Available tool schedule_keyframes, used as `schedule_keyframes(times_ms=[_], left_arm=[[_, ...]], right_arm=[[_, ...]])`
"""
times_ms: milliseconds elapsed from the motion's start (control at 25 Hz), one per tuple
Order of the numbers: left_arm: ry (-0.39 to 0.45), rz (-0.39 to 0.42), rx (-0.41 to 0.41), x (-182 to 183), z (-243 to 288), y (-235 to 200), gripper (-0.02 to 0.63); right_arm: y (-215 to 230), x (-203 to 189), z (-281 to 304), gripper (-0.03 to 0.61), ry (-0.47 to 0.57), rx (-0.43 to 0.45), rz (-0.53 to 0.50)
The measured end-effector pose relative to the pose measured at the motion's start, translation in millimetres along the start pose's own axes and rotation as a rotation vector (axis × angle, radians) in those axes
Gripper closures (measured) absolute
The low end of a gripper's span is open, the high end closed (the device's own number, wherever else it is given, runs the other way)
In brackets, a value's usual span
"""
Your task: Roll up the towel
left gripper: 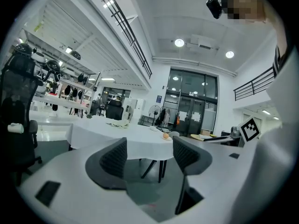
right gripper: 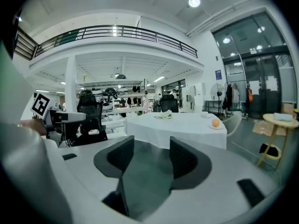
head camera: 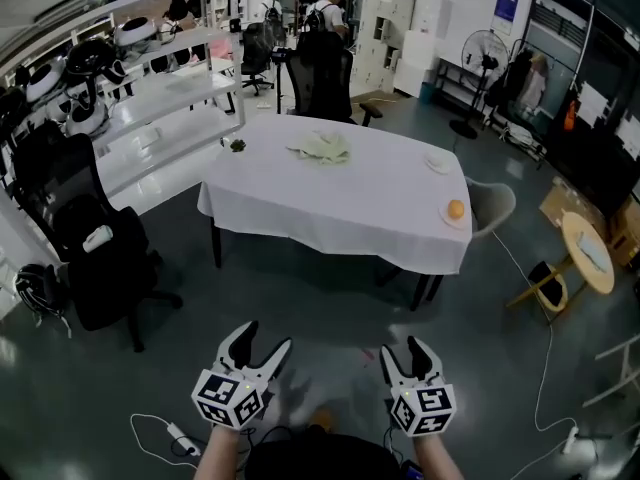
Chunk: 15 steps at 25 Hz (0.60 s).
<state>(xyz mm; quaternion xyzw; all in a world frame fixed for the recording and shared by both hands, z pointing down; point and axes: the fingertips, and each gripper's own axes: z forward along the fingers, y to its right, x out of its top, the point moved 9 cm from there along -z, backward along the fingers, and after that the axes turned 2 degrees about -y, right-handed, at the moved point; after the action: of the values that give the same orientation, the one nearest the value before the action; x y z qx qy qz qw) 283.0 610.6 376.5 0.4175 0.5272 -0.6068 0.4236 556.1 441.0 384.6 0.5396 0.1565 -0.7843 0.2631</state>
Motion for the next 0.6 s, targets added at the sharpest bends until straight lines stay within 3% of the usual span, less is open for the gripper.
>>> schedule_keyframes(times_ms=[600], left_arm=[[-0.005, -0.027, 0.017, -12, 62, 1, 0.289]], right_arm=[[41, 2, 47, 0.345, -0.028, 0.029, -0.004]])
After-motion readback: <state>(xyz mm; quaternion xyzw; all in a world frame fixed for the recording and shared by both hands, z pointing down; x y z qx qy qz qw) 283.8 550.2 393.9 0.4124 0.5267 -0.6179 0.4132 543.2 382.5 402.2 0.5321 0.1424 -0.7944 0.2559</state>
